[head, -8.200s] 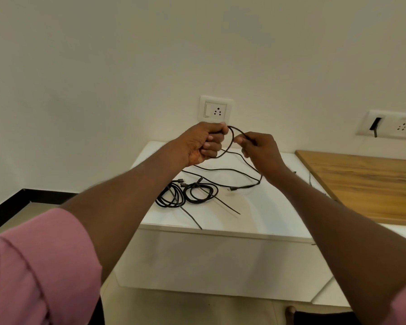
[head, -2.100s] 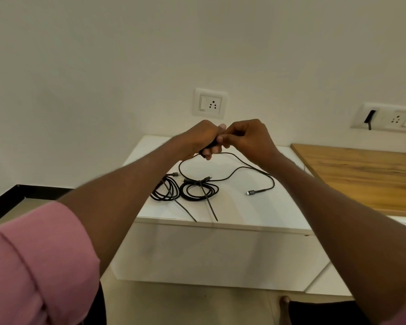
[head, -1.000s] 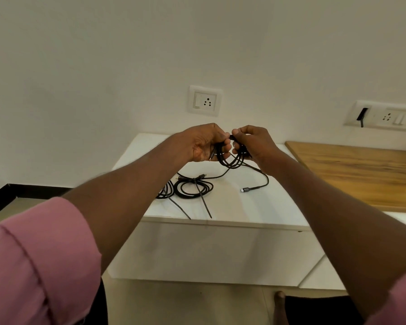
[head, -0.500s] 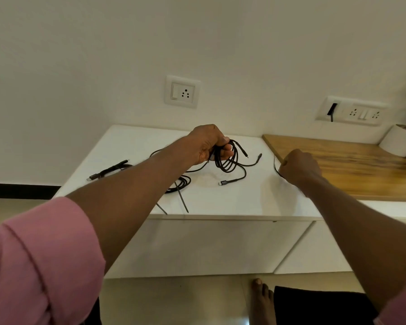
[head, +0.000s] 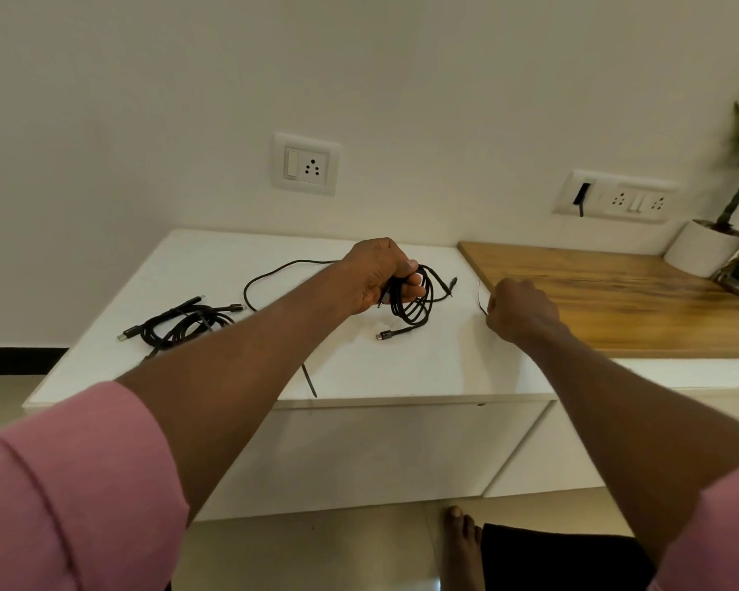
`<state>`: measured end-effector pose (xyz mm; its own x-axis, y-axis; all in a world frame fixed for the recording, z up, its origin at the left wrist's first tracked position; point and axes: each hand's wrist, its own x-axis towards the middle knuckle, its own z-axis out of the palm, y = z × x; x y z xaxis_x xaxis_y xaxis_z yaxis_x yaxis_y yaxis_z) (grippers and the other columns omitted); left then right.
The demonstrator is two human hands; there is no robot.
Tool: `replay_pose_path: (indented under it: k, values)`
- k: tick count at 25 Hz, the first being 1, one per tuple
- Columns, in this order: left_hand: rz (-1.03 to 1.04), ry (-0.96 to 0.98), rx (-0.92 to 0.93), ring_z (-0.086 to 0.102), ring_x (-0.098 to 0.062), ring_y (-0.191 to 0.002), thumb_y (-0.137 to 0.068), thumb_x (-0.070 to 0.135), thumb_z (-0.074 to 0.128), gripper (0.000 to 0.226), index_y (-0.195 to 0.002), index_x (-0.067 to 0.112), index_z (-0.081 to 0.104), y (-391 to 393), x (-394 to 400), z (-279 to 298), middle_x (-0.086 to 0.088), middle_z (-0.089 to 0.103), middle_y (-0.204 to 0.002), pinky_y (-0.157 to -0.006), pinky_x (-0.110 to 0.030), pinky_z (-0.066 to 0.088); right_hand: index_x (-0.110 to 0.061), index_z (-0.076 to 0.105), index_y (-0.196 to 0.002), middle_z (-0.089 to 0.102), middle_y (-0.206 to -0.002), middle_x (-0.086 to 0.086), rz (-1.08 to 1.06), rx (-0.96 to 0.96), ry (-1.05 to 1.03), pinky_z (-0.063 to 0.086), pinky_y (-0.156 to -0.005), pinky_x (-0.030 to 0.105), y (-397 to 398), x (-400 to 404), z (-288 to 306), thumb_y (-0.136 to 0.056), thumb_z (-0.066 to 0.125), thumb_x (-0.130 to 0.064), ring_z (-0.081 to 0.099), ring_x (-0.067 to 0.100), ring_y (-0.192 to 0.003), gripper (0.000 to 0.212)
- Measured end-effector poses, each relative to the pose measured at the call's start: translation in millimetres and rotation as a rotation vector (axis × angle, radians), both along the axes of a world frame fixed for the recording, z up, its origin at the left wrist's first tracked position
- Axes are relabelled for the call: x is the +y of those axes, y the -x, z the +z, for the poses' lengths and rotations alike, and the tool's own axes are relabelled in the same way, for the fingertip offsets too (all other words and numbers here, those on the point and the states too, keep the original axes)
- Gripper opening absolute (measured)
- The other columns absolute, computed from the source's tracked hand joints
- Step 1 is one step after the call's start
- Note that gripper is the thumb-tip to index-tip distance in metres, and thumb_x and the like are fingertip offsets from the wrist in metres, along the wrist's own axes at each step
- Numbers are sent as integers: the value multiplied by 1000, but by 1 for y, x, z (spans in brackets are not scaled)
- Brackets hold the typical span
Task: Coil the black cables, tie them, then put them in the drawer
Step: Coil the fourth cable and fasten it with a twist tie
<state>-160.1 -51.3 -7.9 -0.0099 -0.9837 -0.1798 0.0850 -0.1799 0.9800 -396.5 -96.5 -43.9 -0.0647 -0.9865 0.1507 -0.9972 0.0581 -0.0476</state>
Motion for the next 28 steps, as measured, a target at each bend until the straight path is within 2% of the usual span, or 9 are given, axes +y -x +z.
replay_pose_path:
  k: [6, 11, 14, 17, 18, 20, 23, 25, 28]
  values:
    - [18, -1, -24, 72, -26, -57, -98, -5, 61, 20, -82, 7, 57, -7, 3, 1, -16, 69, -74, -78, -44, 63, -15, 71, -104, 66, -110, 12, 29, -75, -28, 57, -83, 42, 0, -1, 2, -85, 59, -11, 64, 37, -98, 23]
    - [37, 8, -32, 71, -26, -56, -97, -6, 63, 21, -81, 8, 58, -15, 6, 2, -16, 68, -74, -80, -45, 64, -10, 64, -101, 61, -105, 12, 44, -57, -51, 56, -83, 41, -10, 1, 3, -87, 57, -13, 63, 39, -98, 16]
    - [52, 13, -36, 70, -26, -55, -97, -6, 63, 22, -81, 8, 57, -21, 7, 3, -16, 67, -73, -78, -44, 64, -8, 61, -87, 65, -101, 15, 31, -152, -29, 51, -73, 35, -22, -1, 5, -84, 60, -12, 63, 37, -90, 5]
    - [62, 22, -32, 69, -25, -54, -97, -7, 62, 22, -81, 7, 57, -26, 7, 5, -16, 66, -73, -78, -45, 63, -9, 67, -100, 67, -104, 14, 5, -215, 27, 49, -73, 33, -27, -6, 6, -83, 62, -10, 63, 38, -95, 19]
    - [69, 24, -31, 70, -25, -54, -97, -6, 62, 21, -81, 7, 57, -28, 6, 5, -16, 66, -73, -79, -45, 63, -9, 67, -108, 66, -106, 14, 8, -260, 49, 49, -75, 34, -29, -7, 5, -83, 61, -8, 63, 38, -98, 25]
    - [102, 31, -20, 70, -25, -55, -97, -5, 63, 20, -83, 7, 57, -31, 5, 6, -17, 67, -74, -79, -47, 64, -11, 63, -121, 65, -111, 15, 48, -509, 81, 51, -77, 36, -33, -12, 6, -86, 57, -1, 64, 36, -100, 37]
    - [195, 57, 39, 71, -26, -57, -98, -5, 62, 20, -83, 7, 57, -40, 2, 9, -17, 67, -74, -83, -49, 63, -12, 67, -124, 66, -119, 16, 100, -922, 104, 46, -62, 28, -46, -15, 11, -88, 50, 4, 60, 24, -80, 43]
    - [254, 73, 95, 71, -26, -57, -99, -5, 61, 21, -83, 7, 55, -48, 1, 11, -18, 67, -75, -81, -45, 63, -12, 72, -116, 69, -103, 11, 100, -1054, 118, 41, -55, 25, -57, -14, 20, -89, 50, 2, 53, 17, -67, 38]
    - [342, 111, 140, 72, -23, -55, -98, -5, 62, 21, -83, 7, 55, -66, 0, 13, -16, 67, -74, -80, -43, 63, -15, 78, -102, 65, -79, 2, 176, -1126, 176, 42, -56, 28, -73, -8, 30, -97, 55, -11, 54, 16, -69, 23]
